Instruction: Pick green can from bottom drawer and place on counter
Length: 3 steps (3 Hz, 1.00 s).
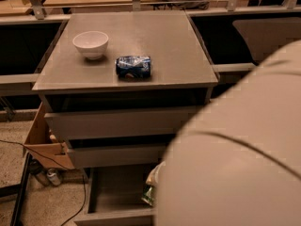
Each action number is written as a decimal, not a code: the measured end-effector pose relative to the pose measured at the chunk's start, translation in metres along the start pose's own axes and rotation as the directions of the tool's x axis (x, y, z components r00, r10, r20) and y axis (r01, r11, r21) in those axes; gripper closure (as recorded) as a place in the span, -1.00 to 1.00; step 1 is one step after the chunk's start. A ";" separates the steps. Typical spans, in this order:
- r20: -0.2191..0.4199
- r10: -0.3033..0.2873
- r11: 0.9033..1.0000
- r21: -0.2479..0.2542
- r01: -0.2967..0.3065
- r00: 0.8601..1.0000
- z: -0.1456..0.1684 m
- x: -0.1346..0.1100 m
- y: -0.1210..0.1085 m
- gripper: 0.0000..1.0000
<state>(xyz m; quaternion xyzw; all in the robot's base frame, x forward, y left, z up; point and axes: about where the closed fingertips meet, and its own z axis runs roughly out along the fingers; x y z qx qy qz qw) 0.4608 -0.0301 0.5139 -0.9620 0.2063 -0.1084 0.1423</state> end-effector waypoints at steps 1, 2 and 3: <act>-0.026 0.016 1.000 -0.012 -0.017 1.000 -0.038 0.008 0.002 1.00; -0.071 0.038 0.999 0.029 -0.036 0.997 -0.086 0.020 -0.017 1.00; -0.098 0.053 0.998 0.026 -0.051 0.994 -0.128 0.033 -0.034 1.00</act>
Offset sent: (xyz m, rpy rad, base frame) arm -0.0202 -0.0272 0.1910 -0.0322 -0.0944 -0.1049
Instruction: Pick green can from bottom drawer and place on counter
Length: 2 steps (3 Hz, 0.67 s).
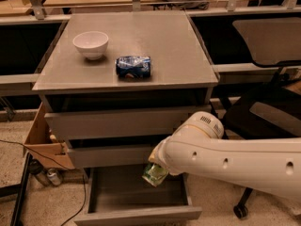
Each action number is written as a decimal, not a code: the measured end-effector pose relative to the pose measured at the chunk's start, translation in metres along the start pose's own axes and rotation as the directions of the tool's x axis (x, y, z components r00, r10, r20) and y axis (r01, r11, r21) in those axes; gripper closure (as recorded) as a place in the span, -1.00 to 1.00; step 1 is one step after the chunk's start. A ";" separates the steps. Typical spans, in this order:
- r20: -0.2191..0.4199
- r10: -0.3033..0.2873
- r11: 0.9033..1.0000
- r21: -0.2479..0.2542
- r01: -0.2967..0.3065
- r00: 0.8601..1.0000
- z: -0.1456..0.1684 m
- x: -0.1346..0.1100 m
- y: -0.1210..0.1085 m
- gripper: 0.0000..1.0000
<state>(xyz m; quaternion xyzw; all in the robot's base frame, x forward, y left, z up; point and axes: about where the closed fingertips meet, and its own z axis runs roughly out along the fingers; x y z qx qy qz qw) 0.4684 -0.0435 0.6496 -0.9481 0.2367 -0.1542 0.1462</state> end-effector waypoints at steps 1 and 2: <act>0.003 0.020 1.000 -0.020 -0.020 1.000 -0.024 0.018 -0.008 1.00; -0.011 0.055 0.998 -0.031 -0.055 0.998 -0.049 0.042 -0.009 1.00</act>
Offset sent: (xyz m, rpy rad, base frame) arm 0.0353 -0.0412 0.0965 -0.0031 0.0066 -0.1071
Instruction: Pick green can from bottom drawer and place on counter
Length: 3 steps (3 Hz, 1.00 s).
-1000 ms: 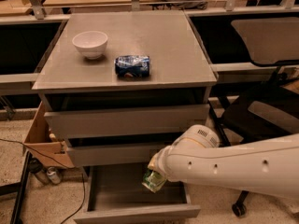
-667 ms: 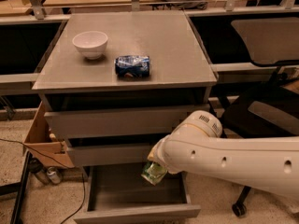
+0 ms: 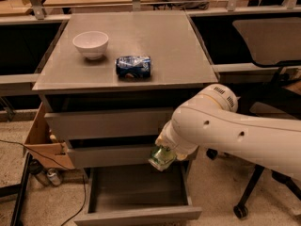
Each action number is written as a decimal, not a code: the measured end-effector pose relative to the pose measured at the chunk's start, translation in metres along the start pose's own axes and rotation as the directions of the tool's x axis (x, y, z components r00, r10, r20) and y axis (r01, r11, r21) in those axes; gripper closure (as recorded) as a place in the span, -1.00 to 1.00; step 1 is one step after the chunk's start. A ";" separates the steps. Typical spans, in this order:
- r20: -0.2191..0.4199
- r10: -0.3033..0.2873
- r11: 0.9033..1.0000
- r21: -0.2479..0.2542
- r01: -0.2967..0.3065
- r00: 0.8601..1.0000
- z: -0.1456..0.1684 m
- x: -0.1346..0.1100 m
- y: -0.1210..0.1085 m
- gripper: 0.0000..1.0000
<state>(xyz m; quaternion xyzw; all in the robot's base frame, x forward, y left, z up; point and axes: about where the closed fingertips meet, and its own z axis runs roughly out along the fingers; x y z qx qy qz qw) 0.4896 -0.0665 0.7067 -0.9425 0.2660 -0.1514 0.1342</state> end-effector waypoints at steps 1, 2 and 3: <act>-0.032 0.033 0.999 -0.002 -0.034 0.999 -0.025 0.022 0.000 1.00; -0.056 0.065 0.998 0.016 -0.064 0.996 -0.040 0.044 0.000 1.00; -0.084 0.101 0.994 0.046 -0.098 0.991 -0.048 0.061 -0.003 1.00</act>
Offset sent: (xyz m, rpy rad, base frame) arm 0.0366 -0.0485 0.0746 0.0363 -0.0875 -0.1169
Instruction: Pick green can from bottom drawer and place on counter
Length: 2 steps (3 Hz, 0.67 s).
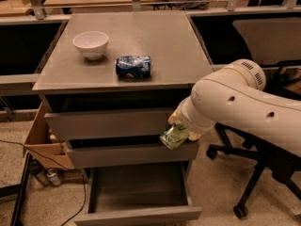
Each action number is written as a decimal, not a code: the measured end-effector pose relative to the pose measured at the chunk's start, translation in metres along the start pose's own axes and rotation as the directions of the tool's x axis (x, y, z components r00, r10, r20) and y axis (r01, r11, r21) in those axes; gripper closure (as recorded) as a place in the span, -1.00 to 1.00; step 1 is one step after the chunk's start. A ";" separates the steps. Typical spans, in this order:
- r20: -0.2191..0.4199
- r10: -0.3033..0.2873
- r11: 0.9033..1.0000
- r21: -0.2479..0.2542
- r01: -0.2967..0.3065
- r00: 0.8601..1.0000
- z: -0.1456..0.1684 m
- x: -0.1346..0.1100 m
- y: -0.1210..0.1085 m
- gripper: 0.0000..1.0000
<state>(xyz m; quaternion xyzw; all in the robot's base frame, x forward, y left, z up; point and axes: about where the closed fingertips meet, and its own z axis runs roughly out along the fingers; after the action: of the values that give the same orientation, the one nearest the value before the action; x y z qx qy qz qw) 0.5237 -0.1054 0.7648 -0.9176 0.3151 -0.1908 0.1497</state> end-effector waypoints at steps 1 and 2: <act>0.000 0.000 1.000 0.000 0.000 1.000 0.000 0.000 0.000 1.00; 0.048 0.006 1.000 -0.005 -0.006 0.999 0.014 -0.018 -0.001 1.00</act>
Offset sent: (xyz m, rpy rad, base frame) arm -0.0162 0.0358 -0.0369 0.0728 0.0900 0.0309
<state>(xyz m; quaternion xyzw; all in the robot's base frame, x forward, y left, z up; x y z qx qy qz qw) 0.5175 -0.0914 0.7478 -0.9212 0.3148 -0.1675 0.1557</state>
